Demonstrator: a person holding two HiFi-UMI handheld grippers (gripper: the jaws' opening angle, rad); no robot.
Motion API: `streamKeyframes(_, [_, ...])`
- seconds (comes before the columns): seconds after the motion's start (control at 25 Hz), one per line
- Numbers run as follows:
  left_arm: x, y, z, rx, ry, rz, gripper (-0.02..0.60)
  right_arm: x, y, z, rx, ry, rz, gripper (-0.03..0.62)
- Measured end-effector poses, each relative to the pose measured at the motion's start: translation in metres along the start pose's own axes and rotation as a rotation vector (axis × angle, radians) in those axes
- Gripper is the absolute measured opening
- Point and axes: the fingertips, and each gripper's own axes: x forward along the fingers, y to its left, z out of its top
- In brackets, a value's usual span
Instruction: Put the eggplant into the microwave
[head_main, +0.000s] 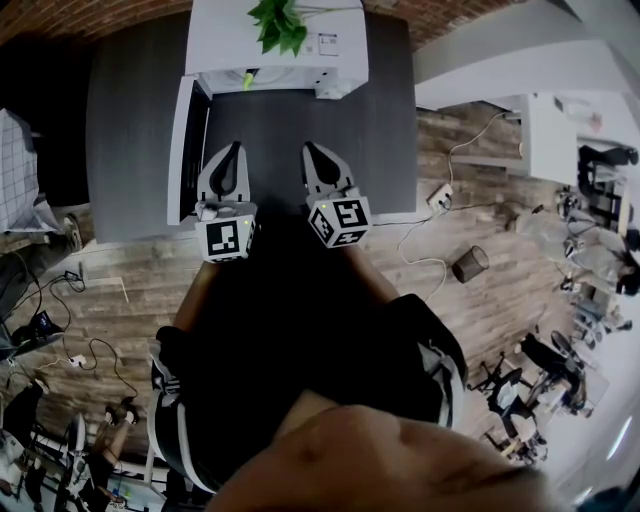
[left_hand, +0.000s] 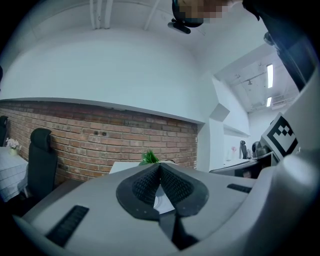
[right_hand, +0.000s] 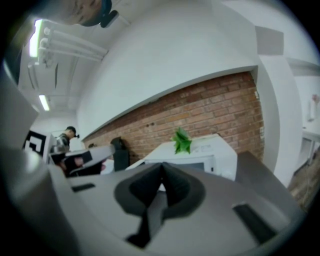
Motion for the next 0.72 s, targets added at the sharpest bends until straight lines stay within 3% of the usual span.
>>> streamKeyframes(0.72, [0.007, -0.008, 0.003, 0.009, -0.002, -0.005, 0.034, 0.000, -0.010, 0.012, -0.003, -0.039, -0.008, 0.032])
